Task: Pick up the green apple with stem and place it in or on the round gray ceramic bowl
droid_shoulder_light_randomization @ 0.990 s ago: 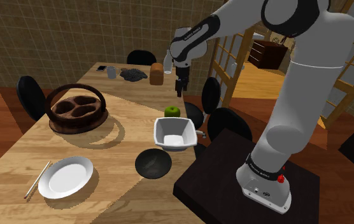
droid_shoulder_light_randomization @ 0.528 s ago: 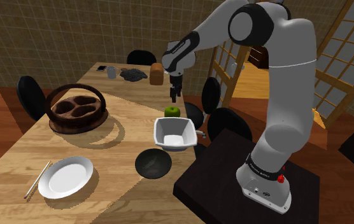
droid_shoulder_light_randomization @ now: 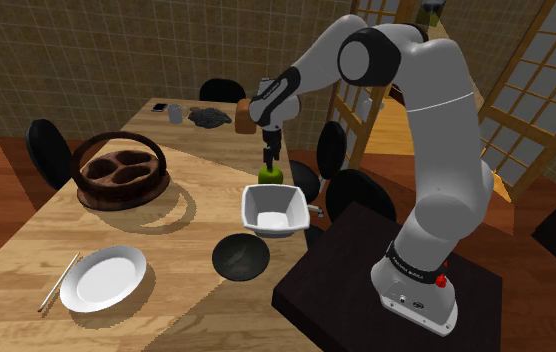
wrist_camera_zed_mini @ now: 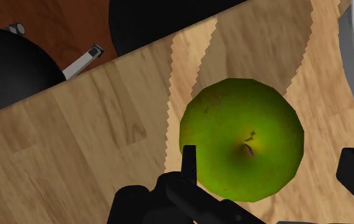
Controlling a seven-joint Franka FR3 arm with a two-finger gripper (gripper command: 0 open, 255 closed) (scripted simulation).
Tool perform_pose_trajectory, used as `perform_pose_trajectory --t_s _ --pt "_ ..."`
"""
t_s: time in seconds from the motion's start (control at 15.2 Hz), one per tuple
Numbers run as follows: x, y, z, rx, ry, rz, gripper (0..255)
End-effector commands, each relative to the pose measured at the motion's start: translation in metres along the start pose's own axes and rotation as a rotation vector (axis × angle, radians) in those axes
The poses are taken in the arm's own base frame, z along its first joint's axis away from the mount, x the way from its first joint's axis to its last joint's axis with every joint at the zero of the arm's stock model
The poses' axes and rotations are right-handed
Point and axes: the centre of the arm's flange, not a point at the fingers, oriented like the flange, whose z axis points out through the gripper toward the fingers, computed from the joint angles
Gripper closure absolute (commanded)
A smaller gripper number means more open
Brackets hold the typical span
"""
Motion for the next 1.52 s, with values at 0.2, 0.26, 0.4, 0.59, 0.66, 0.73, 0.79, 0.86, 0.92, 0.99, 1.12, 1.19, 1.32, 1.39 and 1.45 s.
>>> perform_pose_trajectory --t_s 0.2,0.26,0.4,0.59,0.66,0.73,0.79,0.86,0.92,0.99,1.12,1.19,1.32,1.39,1.45 --pt "0.0 0.001 0.015 0.0 0.0 0.0 0" --pt "0.0 0.001 0.015 0.0 0.0 0.0 0" --pt "0.0 0.001 0.015 0.0 0.0 0.0 0" --pt "0.0 0.001 0.015 0.0 0.0 0.0 0" --pt "0.0 0.001 0.015 0.0 0.0 0.0 255" --pt "0.0 0.001 0.015 0.0 0.0 0.0 255" --pt "0.0 0.001 0.015 0.0 0.0 0.0 255" --pt "0.0 0.001 0.015 0.0 0.0 0.0 255" --pt "0.0 0.001 0.015 0.0 0.0 0.0 255" --pt "0.0 0.001 0.015 0.0 0.0 0.0 255" --pt "0.0 0.001 0.015 0.0 0.0 0.0 255" --pt "0.0 0.001 0.015 0.0 0.0 0.0 255" --pt "-0.001 0.001 0.009 0.0 0.0 0.0 255" --pt "-0.002 0.001 0.004 0.0 0.0 0.0 255" --pt "-0.003 0.0 -0.001 0.0 0.0 0.0 255"
